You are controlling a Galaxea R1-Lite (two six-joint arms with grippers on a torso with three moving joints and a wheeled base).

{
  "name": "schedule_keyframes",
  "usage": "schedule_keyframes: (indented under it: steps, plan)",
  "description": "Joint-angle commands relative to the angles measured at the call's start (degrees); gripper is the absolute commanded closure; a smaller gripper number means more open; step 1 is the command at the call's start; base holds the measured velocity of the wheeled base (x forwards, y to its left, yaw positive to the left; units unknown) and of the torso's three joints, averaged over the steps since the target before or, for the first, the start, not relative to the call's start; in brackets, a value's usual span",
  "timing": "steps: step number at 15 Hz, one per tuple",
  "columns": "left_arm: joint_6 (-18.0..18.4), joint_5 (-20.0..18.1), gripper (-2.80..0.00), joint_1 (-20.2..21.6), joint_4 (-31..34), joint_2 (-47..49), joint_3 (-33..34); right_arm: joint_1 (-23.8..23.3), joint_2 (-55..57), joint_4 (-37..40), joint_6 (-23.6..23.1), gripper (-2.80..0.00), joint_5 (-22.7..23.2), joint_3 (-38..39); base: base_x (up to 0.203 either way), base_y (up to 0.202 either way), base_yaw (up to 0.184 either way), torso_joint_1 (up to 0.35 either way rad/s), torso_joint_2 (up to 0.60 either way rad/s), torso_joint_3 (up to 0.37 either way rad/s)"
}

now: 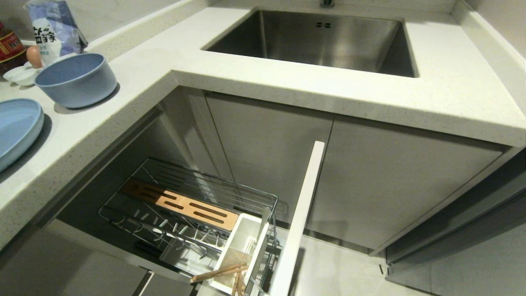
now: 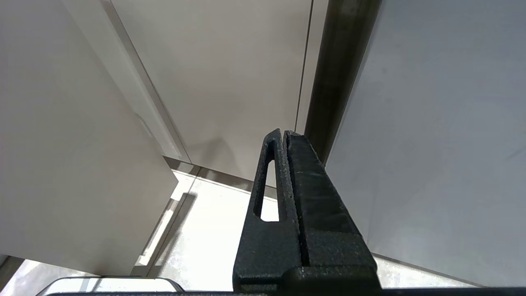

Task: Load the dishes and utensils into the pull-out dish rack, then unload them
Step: Pick up the spoon and place it in the cupboard

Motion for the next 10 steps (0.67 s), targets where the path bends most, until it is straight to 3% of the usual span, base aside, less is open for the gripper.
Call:
schedule_keyframes:
  steps: [1,4,5,6,10]
  plan:
    - [0.09,-2.38,0.0,0.81,2.85,2.42,0.35,0.02,-0.04,-0.04,0.01,0.0,0.01,1.32,0.0,0.0,0.0,0.0,0.0,0.0]
    - [-0.13,-2.58,0.0,2.56,3.66,3.66,1.79,0.02,-0.04,-0.04,0.01,0.0,0.01,1.32,0.0,0.0,0.0,0.0,0.0,0.0]
    - [-0.06,-2.62,-1.3,2.98,3.59,3.84,2.86,0.02,-0.04,-0.04,0.01,0.0,0.01,1.32,0.0,0.0,0.0,0.0,0.0,0.0]
    - [-0.09,-2.66,-2.8,3.04,3.58,4.23,3.18,0.02,-0.04,-0.04,0.01,0.0,0.01,1.32,0.0,0.0,0.0,0.0,0.0,0.0]
    - [0.1,-3.95,-2.8,2.96,3.25,6.38,3.77,0.02,-0.04,-0.04,0.01,0.0,0.01,1.32,0.0,0.0,0.0,0.0,0.0,0.0]
